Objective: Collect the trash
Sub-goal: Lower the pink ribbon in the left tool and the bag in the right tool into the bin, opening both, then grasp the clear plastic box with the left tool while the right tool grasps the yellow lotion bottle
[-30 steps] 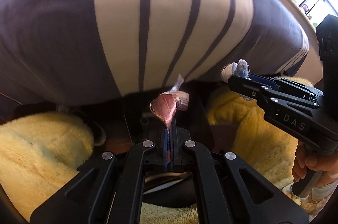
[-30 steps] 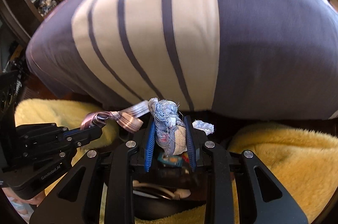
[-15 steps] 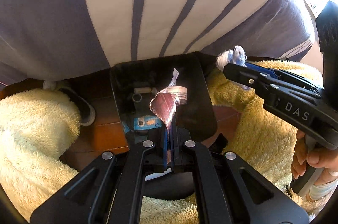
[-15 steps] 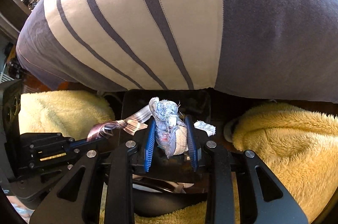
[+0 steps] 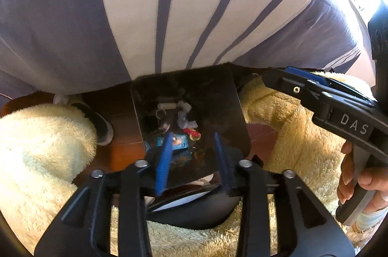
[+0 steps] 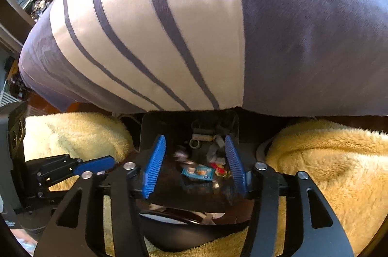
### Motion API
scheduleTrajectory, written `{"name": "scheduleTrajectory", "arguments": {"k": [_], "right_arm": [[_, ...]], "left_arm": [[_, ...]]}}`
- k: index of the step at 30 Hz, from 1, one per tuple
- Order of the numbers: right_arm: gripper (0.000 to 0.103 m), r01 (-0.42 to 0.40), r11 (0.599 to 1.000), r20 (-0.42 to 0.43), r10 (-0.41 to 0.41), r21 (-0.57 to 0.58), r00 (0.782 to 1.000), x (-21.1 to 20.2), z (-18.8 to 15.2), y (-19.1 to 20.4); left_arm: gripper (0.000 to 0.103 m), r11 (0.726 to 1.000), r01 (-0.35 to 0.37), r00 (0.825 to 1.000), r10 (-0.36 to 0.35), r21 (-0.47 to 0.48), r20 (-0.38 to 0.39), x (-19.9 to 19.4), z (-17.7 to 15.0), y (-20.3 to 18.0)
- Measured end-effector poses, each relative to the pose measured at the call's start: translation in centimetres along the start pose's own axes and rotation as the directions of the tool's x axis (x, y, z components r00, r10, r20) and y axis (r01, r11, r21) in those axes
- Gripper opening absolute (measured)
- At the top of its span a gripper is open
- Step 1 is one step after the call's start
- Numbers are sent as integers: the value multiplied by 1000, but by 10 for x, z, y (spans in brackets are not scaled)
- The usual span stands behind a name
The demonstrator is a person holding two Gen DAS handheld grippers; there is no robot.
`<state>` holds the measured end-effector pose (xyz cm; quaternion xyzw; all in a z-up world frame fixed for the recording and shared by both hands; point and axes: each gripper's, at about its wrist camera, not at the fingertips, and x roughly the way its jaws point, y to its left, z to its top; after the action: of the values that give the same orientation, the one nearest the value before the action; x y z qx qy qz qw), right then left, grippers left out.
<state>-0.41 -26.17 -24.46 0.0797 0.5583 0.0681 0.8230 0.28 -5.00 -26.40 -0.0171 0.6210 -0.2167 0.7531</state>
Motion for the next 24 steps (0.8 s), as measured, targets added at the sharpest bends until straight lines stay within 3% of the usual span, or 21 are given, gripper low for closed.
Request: {"name": "scheduleTrajectory", "arguments": {"k": [6, 10, 18, 24], "right_arm": [[74, 45, 999, 124, -44, -4, 991, -39, 15, -2], [81, 54, 999, 228, -51, -5, 972, -72, 31, -5], [83, 72, 997, 357, -53, -40, 933, -113, 84, -6], [83, 93, 994, 381, -67, -49, 922, -110, 134, -8]], "left_arm": [[70, 999, -33, 993, 31, 20, 112, -36, 10, -1], [82, 996, -75, 971, 63, 44, 230, -75, 24, -6], [88, 989, -142, 914, 118, 33, 389, -127, 77, -2], [88, 986, -164, 901, 151, -4, 406, -131, 124, 7]]}}
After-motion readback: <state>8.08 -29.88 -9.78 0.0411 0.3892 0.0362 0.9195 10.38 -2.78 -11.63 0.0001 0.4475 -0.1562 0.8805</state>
